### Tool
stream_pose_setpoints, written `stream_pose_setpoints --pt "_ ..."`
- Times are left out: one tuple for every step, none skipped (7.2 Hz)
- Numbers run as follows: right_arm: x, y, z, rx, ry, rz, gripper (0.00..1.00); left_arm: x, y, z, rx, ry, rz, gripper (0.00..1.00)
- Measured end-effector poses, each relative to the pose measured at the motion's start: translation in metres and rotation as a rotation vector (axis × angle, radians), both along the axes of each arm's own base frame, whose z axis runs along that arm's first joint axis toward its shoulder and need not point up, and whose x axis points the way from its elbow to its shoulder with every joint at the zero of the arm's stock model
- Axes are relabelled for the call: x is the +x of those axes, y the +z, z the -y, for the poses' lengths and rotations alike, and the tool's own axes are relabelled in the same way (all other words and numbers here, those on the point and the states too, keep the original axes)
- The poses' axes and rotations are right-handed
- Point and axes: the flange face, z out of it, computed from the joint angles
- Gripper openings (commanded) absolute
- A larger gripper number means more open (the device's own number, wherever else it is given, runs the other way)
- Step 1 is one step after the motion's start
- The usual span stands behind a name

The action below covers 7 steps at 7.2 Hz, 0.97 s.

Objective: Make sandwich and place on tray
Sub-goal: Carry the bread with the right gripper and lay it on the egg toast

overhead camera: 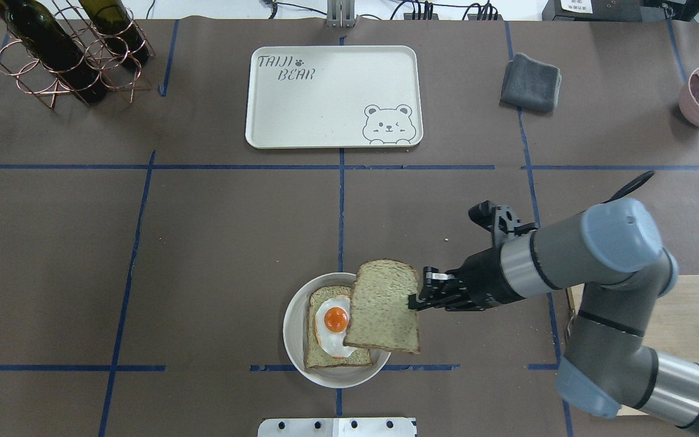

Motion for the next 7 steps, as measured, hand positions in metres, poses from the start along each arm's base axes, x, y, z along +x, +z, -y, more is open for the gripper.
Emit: stream_pose_setpoints --pt "-0.033 -0.017 -0.003 -0.006 0.009 -0.024 0.0 0.0 0.0 0.0 0.0 0.0 0.0 1.0" --pt "-0.052 -0.02 -0.004 -0.012 0.01 -0.045 0.0 0.0 0.0 0.0 0.001 0.0 0.0 1.0" --pt "-0.062 -0.018 -0.008 -0.016 0.006 -0.059 0.0 0.0 0.0 0.0 0.001 0.0 -0.003 1.0" --pt "-0.068 -0.014 -0.011 -0.018 0.003 -0.07 0.0 0.0 -0.001 0.0 0.001 0.0 -0.006 1.0" --pt "-0.073 -0.01 -0.014 -0.019 0.006 -0.08 0.0 0.0 -0.001 0.0 0.001 0.001 -0.009 1.0" --pt "-0.077 -0.008 -0.015 -0.019 0.008 -0.085 0.08 0.001 -0.001 0.0 0.001 0.001 -0.01 1.0" --pt "-0.078 -0.008 -0.015 -0.018 0.011 -0.087 0.99 0.001 -0.001 0.0 0.001 0.001 -0.01 1.0"
